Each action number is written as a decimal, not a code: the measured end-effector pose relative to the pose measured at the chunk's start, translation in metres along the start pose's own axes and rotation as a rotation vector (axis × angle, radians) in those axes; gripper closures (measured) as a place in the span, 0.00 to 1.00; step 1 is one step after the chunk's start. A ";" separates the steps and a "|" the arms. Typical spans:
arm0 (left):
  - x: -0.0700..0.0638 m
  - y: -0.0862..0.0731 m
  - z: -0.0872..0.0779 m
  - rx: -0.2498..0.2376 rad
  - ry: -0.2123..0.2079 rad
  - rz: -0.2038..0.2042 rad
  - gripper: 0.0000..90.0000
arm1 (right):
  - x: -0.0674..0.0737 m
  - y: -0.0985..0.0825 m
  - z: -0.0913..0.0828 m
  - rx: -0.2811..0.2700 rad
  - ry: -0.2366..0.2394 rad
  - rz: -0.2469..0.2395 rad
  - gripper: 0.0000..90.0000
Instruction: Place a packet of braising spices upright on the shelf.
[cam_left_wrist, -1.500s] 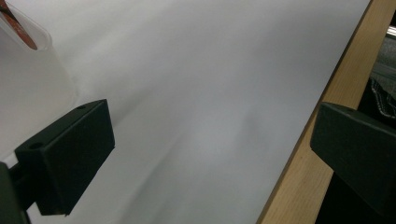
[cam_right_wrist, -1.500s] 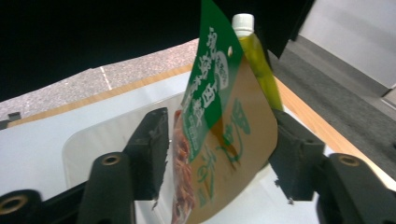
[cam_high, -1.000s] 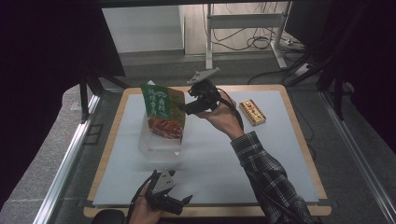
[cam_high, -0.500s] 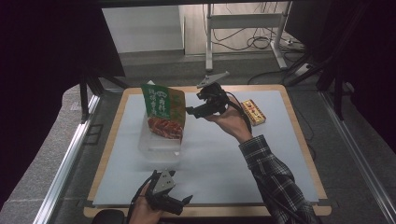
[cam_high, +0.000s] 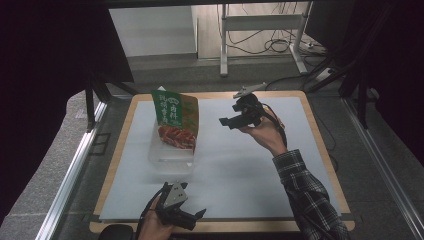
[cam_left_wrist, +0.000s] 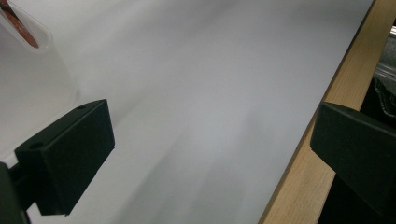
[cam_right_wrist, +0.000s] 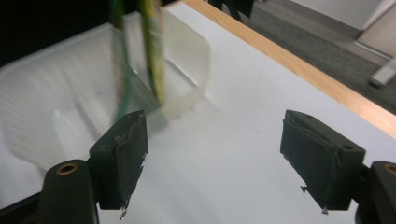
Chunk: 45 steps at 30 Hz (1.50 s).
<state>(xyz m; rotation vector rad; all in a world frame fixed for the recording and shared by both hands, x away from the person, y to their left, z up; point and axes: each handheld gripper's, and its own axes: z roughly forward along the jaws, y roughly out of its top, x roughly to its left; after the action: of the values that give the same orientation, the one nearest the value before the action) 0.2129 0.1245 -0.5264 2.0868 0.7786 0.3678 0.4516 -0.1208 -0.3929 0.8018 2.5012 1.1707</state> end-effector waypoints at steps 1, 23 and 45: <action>0.000 0.000 0.000 0.001 0.000 0.001 0.00 | -0.004 -0.004 0.000 0.009 -0.009 0.001 0.26; 0.002 -0.001 -0.001 0.001 0.001 -0.002 0.00 | -0.116 -0.083 0.003 0.152 -0.243 0.162 0.21; 0.002 -0.001 0.000 0.009 -0.003 0.001 0.00 | -0.155 -0.119 0.037 0.245 -0.270 0.237 0.21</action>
<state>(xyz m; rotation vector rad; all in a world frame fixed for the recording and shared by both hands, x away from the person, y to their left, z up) 0.2136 0.1260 -0.5269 2.0955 0.7787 0.3622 0.5504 -0.2497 -0.5071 1.2580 2.3965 0.7633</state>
